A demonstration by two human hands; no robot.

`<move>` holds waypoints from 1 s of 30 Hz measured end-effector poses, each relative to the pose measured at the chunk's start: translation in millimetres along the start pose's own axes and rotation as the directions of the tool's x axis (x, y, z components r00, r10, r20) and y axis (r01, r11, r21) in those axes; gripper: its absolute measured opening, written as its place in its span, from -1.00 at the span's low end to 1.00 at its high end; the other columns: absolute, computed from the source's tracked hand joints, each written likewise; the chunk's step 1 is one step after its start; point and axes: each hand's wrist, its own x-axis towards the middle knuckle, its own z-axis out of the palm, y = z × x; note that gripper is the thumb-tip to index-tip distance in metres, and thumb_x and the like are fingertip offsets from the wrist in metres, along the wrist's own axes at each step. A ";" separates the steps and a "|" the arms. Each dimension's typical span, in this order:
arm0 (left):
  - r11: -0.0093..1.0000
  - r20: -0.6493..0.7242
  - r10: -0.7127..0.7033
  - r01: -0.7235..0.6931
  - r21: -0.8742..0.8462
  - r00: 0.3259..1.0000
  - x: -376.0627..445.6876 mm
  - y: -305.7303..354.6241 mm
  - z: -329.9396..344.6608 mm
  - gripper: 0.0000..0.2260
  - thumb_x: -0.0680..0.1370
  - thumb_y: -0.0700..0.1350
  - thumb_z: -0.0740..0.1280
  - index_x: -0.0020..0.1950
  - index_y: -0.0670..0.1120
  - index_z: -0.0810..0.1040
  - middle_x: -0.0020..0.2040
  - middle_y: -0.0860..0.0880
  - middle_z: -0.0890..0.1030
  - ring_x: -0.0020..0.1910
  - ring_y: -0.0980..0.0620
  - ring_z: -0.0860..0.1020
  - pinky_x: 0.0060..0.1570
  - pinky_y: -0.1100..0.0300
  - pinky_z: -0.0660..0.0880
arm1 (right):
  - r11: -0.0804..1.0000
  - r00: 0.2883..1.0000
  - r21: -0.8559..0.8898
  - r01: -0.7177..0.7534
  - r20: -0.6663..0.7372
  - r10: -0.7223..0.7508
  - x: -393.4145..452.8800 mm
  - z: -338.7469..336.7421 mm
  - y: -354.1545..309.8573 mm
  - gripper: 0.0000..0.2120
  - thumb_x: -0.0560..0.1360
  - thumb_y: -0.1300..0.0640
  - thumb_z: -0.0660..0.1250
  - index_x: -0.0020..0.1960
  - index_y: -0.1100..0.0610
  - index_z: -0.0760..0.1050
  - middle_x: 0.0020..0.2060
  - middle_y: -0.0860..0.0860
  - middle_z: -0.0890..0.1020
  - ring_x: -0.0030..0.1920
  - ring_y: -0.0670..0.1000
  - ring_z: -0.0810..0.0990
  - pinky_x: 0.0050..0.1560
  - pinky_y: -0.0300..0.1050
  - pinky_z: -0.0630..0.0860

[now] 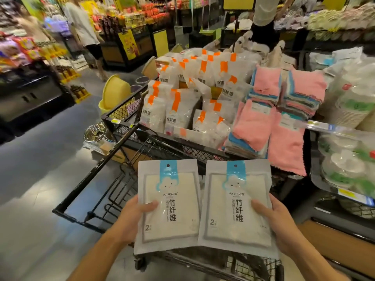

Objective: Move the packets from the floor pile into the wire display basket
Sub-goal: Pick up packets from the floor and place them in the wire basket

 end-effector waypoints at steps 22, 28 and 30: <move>0.940 -0.061 -0.266 0.273 0.206 0.962 303.1 -35.9 -38.0 -0.69 0.54 -0.32 0.43 0.26 -0.14 0.55 0.12 -0.17 0.72 0.05 -0.19 0.71 0.06 -0.21 0.64 | 0.945 0.921 -0.116 -0.306 -0.287 0.263 221.4 48.0 95.0 -0.69 0.61 0.21 0.37 0.34 0.05 0.49 0.09 0.13 0.74 0.05 0.19 0.74 0.00 0.21 0.69; 0.881 -0.017 -0.303 0.287 0.377 0.953 358.9 -69.9 -43.9 -0.74 0.58 -0.29 0.42 0.26 -0.14 0.56 0.13 -0.13 0.69 0.06 -0.14 0.68 -0.07 -0.02 0.65 | 0.897 0.835 -0.190 -0.399 -0.478 0.270 250.2 50.2 146.9 -0.82 0.63 0.19 0.35 0.22 0.08 0.48 0.02 0.12 0.73 -0.09 0.13 0.77 -0.11 0.18 0.72; 0.867 -0.007 -0.302 0.278 0.414 0.953 368.5 -77.6 -41.4 -0.73 0.58 -0.28 0.41 0.27 -0.14 0.55 0.14 -0.12 0.68 0.08 -0.12 0.67 -0.05 0.01 0.64 | 0.882 0.808 -0.232 -0.410 -0.541 0.234 254.3 50.2 162.0 -0.86 0.62 0.17 0.37 0.17 0.08 0.50 -0.02 0.12 0.73 -0.13 0.13 0.77 -0.12 0.20 0.72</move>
